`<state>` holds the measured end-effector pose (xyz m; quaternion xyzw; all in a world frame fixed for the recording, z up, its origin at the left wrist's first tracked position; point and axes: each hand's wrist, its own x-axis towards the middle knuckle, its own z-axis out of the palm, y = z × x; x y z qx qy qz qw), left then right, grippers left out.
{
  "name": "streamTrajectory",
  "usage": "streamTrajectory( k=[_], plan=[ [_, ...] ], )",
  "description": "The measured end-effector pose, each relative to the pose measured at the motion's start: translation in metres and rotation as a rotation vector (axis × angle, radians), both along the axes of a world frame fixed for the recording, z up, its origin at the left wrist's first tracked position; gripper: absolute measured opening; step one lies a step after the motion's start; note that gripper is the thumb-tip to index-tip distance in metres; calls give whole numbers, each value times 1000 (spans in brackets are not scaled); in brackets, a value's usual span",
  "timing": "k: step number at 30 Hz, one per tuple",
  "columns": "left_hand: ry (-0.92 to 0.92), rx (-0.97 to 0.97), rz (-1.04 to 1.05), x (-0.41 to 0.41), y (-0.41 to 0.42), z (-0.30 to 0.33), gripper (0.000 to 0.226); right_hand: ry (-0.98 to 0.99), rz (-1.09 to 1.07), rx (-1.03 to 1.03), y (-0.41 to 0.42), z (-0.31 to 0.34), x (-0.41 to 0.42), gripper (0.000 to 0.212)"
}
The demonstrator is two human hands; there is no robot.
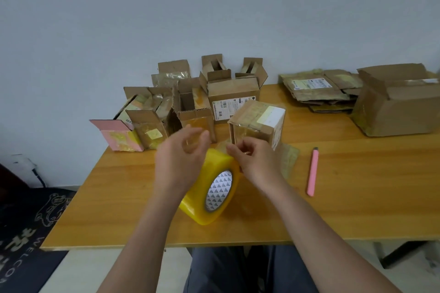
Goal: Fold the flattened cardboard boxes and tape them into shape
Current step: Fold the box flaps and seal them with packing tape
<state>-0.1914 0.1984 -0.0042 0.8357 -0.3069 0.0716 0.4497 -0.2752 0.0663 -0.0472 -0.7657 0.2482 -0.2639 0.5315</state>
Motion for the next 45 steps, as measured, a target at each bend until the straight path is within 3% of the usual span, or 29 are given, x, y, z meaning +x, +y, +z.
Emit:
streamTrajectory(
  k=[3, 5, 7, 13, 15, 18, 22, 27, 28, 30, 31, 33, 37, 40, 42, 45],
  plan=[
    [151, -130, -84, 12, 33, -5, 71, -13, -91, -93, 2, -4, 7, 28],
    [331, 53, -214, 18, 55, -20, 101, -19, -121, -73, 5, -10, 14, 30],
    [419, 180, -257, 23, 69, -45, 117, -37, -131, -42, 13, -13, 25, 30],
    [312, -262, 30, 37, 93, -80, 67, -52, -92, 119, 55, -20, 65, 28],
    [212, -293, 88, 50, 106, -74, 60, -30, -51, 177, 64, -23, 76, 26],
    [64, -171, 148, 72, 126, -54, 70, 171, 69, 2, 75, -27, 90, 29],
    [-263, 178, 172, 92, 137, -36, 79, 280, 18, -135, 77, -28, 102, 32],
    [-370, 435, 179, 94, 124, -35, 81, 440, 28, -372, 76, -51, 94, 31],
    [-413, 468, 150, 93, 118, -34, 82, 473, 15, -410, 74, -54, 92, 41],
    [-430, 513, 110, 92, 112, -30, 82, 550, -23, -438, 68, -54, 92, 87],
    [-398, 524, 108, 91, 111, -28, 80, 560, -29, -440, 67, -52, 93, 98],
    [-331, 540, 114, 89, 112, -24, 76, 510, -1, -427, 67, -49, 95, 94],
    [-362, 580, 167, 75, 107, -18, 77, 337, 85, -387, 67, -42, 82, 41],
    [-418, 535, 177, 64, 90, -18, 67, 24, 16, -530, 55, -26, 60, 20],
    [-480, 449, 141, 55, 73, -19, 55, -229, -141, -711, 40, -15, 42, 13],
    [-434, 259, -69, 37, 35, -23, 53, -360, -379, -829, 6, -2, 14, 21]
  ],
)
